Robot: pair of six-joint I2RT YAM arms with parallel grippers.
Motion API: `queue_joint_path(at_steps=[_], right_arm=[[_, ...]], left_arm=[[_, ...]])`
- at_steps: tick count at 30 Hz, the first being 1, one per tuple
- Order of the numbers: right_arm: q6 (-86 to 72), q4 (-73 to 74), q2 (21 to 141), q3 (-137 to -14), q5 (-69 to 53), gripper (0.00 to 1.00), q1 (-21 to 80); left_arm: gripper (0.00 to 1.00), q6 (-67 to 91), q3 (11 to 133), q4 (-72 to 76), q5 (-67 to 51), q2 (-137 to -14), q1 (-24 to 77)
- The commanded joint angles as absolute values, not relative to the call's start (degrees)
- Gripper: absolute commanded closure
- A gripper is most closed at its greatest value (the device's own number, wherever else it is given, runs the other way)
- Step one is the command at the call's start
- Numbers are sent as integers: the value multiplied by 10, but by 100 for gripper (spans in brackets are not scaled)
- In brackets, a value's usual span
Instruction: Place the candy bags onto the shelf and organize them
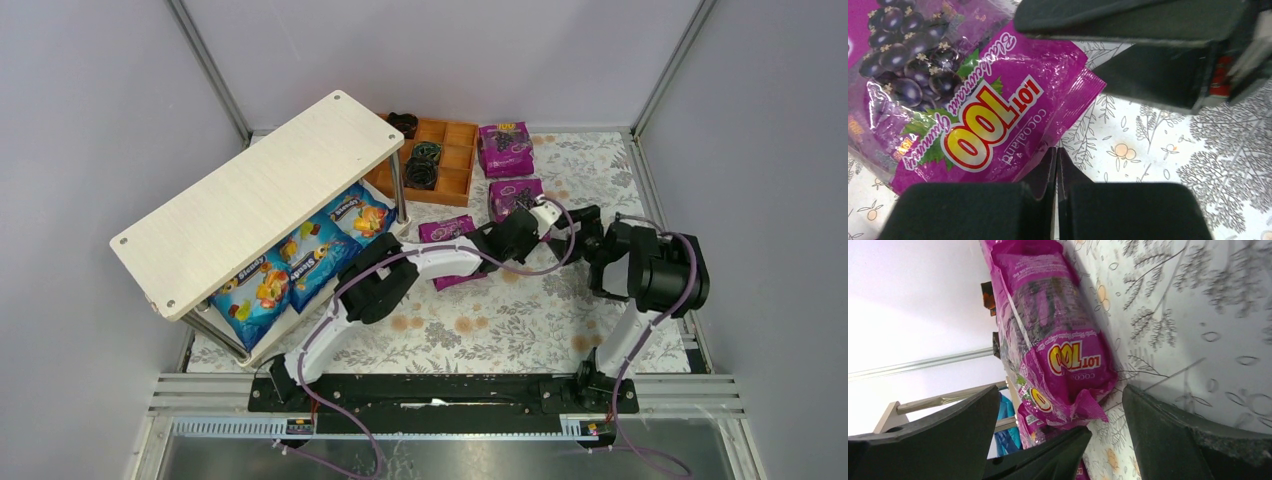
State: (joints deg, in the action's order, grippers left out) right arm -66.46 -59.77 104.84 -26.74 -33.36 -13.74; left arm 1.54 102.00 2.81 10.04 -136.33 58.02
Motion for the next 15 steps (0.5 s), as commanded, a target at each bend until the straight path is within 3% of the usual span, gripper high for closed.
queue_joint_path(at_steps=[1, 3, 5, 9, 13, 15], right_arm=[[-715, -682, 1103, -279, -326, 6, -95], [-725, -698, 1121, -291, -323, 14, -71], [-727, -712, 1118, -287, -312, 26, -61], [-693, -655, 1070, -289, -288, 48, -60], [-666, -582, 1019, -320, -300, 76, -61], [-664, -554, 1010, -341, -319, 84, -61]], left_arm=[[100, 33, 996, 74, 46, -1299, 573], [100, 40, 983, 80, 36, -1287, 568], [93, 46, 963, 86, 36, -1269, 562], [50, 54, 880, 138, 45, -1205, 541], [41, 64, 829, 164, 54, -1176, 518], [36, 74, 821, 168, 49, -1177, 508]])
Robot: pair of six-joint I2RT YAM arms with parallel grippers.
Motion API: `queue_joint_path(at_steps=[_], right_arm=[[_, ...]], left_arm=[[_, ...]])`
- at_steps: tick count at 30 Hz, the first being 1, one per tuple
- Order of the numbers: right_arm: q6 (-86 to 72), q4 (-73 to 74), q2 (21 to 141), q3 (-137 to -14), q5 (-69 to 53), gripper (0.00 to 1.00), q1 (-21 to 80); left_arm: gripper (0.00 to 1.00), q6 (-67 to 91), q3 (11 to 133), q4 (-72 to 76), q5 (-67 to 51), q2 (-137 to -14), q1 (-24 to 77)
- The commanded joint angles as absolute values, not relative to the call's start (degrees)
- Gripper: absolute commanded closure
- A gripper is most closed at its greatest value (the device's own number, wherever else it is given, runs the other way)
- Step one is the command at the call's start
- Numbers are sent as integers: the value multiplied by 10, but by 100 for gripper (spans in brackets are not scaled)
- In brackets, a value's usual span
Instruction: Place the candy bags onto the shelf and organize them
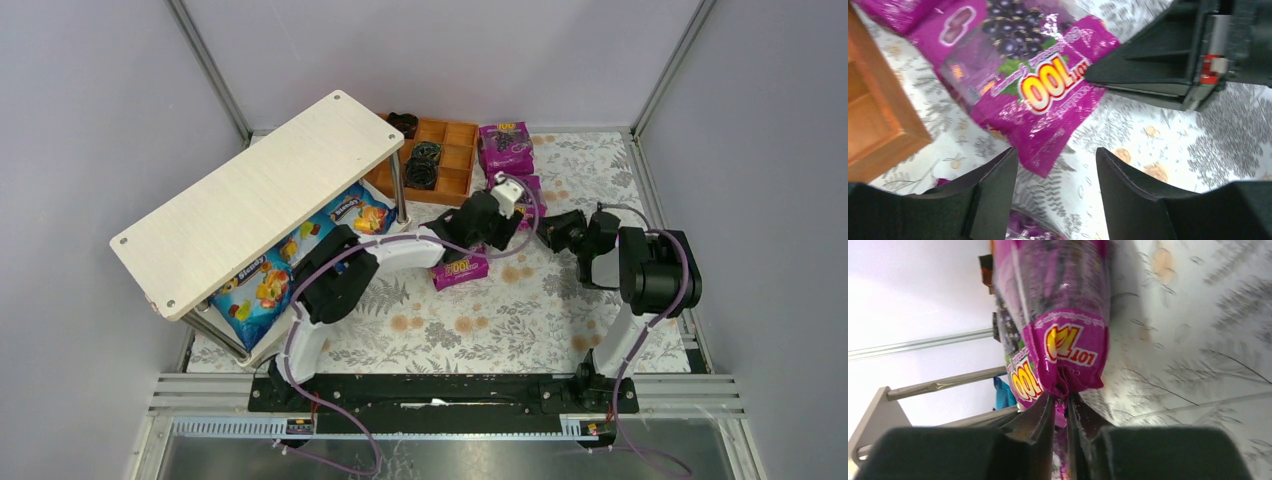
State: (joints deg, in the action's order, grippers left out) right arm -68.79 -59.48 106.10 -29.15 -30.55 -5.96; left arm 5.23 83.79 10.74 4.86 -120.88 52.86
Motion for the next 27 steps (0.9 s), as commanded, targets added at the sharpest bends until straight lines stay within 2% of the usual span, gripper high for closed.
queue_joint_path(at_steps=[1, 5, 9, 11, 14, 19, 22, 24, 25, 26, 27], right_arm=[[-667, -549, 1008, -348, -327, 87, -61], [-696, -594, 1007, -338, -346, 93, -64], [-698, -599, 1007, -335, -354, 94, -71], [-697, -603, 1007, -330, -355, 94, -74], [-695, -610, 1010, -321, -347, 92, -75], [-700, -628, 1023, -317, -349, 86, -76], [-703, -638, 1027, -312, -347, 82, -77], [-704, -638, 1028, -308, -344, 78, -77], [-705, -639, 1028, -306, -339, 75, -77], [-706, -639, 1029, -303, -334, 70, -77], [-709, -640, 1030, -298, -327, 61, -77]], left_arm=[[33, 77, 822, 165, 44, -1180, 505], [26, 76, 842, 144, 33, -1198, 502], [26, 87, 862, 131, 16, -1216, 502], [30, 97, 863, 142, 4, -1219, 499], [39, 108, 877, 153, -40, -1229, 495], [57, 116, 917, 136, -43, -1258, 495], [76, 122, 937, 131, -49, -1272, 495], [95, 122, 952, 127, -48, -1278, 495], [100, 120, 959, 126, -47, -1280, 494], [100, 117, 962, 130, -47, -1280, 495], [100, 113, 963, 138, -53, -1279, 495]])
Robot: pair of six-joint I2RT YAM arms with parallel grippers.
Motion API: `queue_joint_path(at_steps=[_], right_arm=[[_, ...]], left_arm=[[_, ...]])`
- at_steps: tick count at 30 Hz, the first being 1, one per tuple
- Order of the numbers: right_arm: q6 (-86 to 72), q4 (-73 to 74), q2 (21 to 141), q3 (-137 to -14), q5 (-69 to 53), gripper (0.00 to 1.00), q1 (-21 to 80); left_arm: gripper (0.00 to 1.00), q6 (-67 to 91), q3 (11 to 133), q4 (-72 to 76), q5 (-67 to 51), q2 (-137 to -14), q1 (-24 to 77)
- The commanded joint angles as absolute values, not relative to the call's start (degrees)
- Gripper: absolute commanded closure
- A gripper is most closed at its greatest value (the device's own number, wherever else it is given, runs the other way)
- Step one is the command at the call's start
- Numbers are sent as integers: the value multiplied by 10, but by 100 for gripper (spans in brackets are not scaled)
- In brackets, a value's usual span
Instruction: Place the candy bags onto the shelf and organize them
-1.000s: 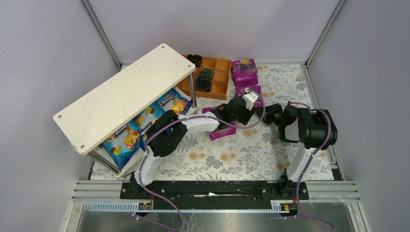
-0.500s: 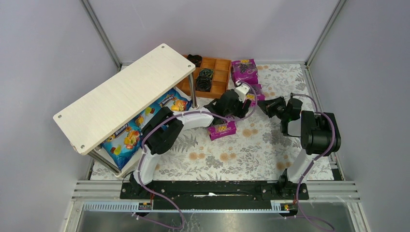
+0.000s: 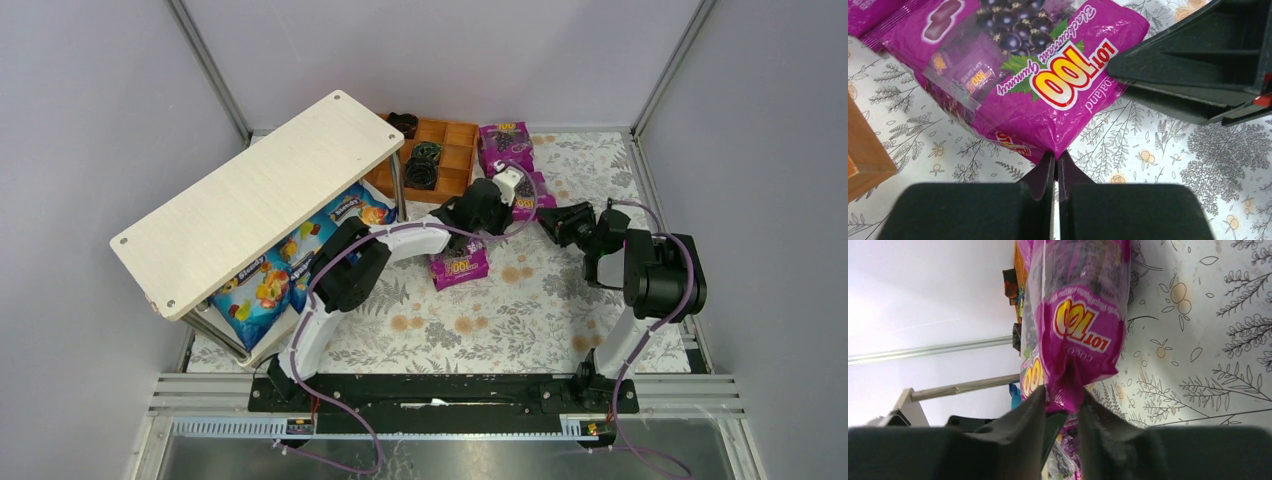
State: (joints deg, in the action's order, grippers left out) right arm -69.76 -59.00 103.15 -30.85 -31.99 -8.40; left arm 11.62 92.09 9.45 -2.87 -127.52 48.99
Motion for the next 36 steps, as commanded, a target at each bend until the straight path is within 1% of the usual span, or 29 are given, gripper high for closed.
queue_joint_path(at_steps=[1, 2, 3, 4, 5, 7, 9, 15, 17, 22, 25, 26, 27, 29, 32, 35, 36], right_arm=[[-714, -642, 1032, -293, -319, 50, -77], [-718, -650, 1035, -288, -313, 37, -77], [-722, -659, 1039, -283, -309, 26, -77], [-726, -665, 1044, -280, -307, 19, -77], [-730, -671, 1049, -279, -305, 12, -77], [-733, -679, 1064, -281, -305, 4, -77], [-737, -690, 1081, -287, -307, 0, -77], [-774, -760, 1139, -303, -317, 0, -77], [-784, -785, 1153, -303, -318, 1, -76], [-801, -809, 1181, -311, -320, 12, -76], [-812, -830, 1193, -316, -320, 21, -76], [-815, -835, 1196, -317, -320, 25, -76], [-817, -840, 1197, -318, -320, 29, -76], [-818, -848, 1198, -317, -318, 36, -76], [-813, -846, 1196, -323, -323, 48, -76], [-811, -846, 1187, -325, -328, 55, -77], [-809, -844, 1181, -323, -329, 57, -77]], left_arm=[[100, 110, 959, 150, -63, -1276, 495], [100, 110, 948, 166, -73, -1272, 495], [100, 112, 940, 183, -85, -1269, 496], [100, 114, 932, 196, -102, -1266, 496], [100, 118, 928, 205, -111, -1265, 496], [100, 120, 923, 209, -134, -1262, 499], [100, 120, 911, 213, -143, -1258, 503], [100, 121, 910, 208, -162, -1266, 512], [100, 123, 920, 200, -166, -1274, 514], [100, 118, 927, 189, -157, -1277, 519], [100, 110, 928, 178, -153, -1275, 519], [98, 107, 929, 173, -149, -1276, 520], [92, 106, 931, 166, -140, -1275, 521], [75, 104, 931, 149, -118, -1267, 523], [57, 95, 913, 142, -104, -1236, 525], [50, 102, 932, 87, -97, -1192, 527], [49, 112, 929, 72, -98, -1171, 528]])
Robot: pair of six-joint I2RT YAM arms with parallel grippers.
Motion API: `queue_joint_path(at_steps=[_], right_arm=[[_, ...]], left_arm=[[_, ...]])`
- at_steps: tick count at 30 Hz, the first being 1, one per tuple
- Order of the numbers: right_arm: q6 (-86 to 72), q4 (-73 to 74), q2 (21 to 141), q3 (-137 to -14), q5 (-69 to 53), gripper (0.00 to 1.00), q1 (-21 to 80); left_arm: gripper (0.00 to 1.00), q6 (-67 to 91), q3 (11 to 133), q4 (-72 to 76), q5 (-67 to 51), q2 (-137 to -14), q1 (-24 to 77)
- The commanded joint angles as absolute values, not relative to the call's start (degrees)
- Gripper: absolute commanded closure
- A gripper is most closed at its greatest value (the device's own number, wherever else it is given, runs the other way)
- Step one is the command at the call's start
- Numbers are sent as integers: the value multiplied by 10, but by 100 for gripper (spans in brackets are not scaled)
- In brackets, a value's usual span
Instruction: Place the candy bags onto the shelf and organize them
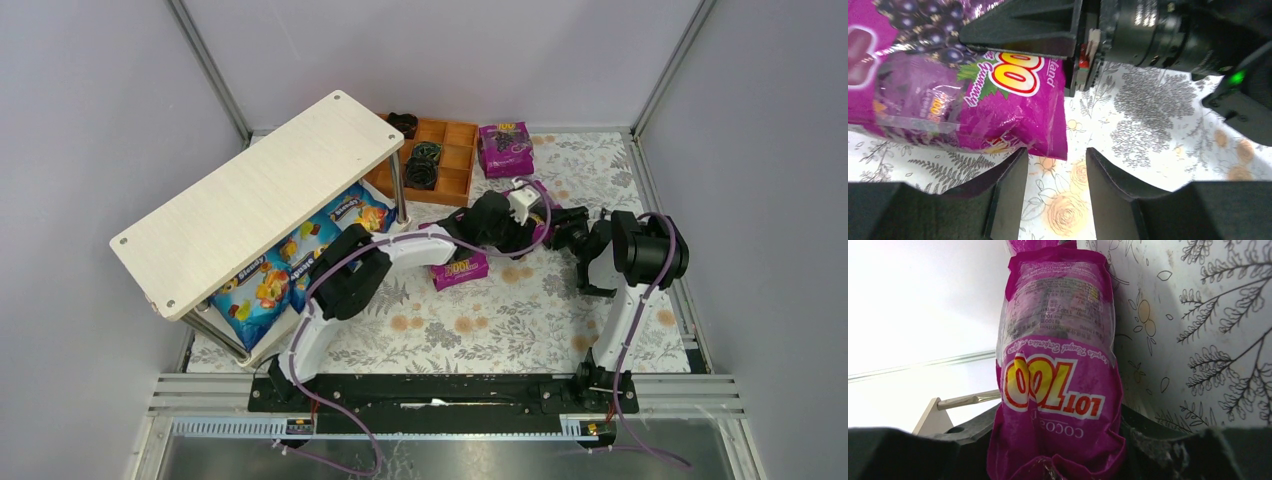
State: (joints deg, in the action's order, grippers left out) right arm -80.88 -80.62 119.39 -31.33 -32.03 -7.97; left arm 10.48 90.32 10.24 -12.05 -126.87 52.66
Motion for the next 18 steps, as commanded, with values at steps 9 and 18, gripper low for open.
queue_joint_path(at_steps=[9, 18], right_arm=[[-819, -836, 1044, -272, -343, 65, -80], [-776, -579, 751, -267, -337, 65, -67]], left_arm=[[42, 190, 802, -42, -137, -855, 533], [32, 192, 808, -215, -40, -585, 534]])
